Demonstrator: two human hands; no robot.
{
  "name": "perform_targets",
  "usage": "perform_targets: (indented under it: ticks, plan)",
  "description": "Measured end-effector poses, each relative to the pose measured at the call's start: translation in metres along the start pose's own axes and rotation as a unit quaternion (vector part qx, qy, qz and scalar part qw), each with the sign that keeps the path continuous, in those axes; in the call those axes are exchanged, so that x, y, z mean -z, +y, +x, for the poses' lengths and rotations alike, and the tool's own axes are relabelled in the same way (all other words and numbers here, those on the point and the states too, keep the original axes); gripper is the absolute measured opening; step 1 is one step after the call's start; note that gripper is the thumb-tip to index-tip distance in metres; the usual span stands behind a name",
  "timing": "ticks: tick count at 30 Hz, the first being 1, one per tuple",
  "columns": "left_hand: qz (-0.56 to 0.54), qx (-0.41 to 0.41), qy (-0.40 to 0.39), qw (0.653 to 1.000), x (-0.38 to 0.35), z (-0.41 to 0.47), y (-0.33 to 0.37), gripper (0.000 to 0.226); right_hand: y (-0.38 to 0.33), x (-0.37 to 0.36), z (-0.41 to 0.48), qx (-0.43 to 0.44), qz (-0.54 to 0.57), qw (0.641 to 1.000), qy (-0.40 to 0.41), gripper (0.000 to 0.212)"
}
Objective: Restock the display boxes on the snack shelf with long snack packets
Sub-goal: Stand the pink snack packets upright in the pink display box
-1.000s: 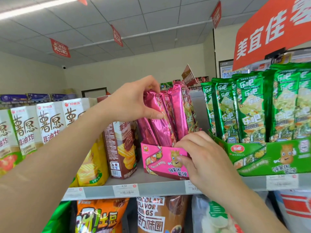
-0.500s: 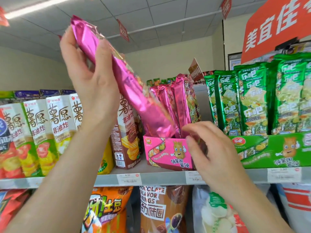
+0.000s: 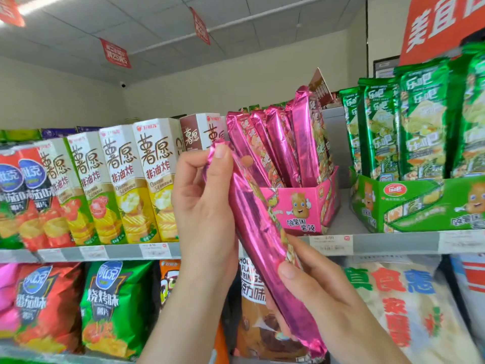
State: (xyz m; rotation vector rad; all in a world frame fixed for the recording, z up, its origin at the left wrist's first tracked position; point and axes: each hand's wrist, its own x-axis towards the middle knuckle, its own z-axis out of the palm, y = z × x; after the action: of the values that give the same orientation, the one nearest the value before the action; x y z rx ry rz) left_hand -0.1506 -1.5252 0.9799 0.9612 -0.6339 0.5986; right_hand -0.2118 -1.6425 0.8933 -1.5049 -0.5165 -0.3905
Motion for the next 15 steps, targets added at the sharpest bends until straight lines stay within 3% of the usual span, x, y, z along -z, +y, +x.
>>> perform_targets:
  ticks: [3,8,12,15]
  plan:
    - [-0.043,0.044,0.021,0.998,0.008,-0.004,0.002,0.027,0.003,-0.004,-0.005,-0.014,0.01,0.999,-0.033,0.045]
    - [-0.086,0.083,0.024,0.993,0.019,-0.007,-0.001,0.02,0.006,-0.008,-0.011,-0.029,-0.022,0.999,-0.002,0.048]
    - [0.002,0.083,-0.044,0.996,0.024,-0.013,-0.002,0.034,0.013,-0.01,-0.013,0.022,-0.094,0.994,0.054,0.051]
    - [0.057,0.057,-0.071,0.994,0.025,-0.016,-0.003,0.026,0.018,-0.015,-0.014,0.043,-0.14,0.983,0.114,0.054]
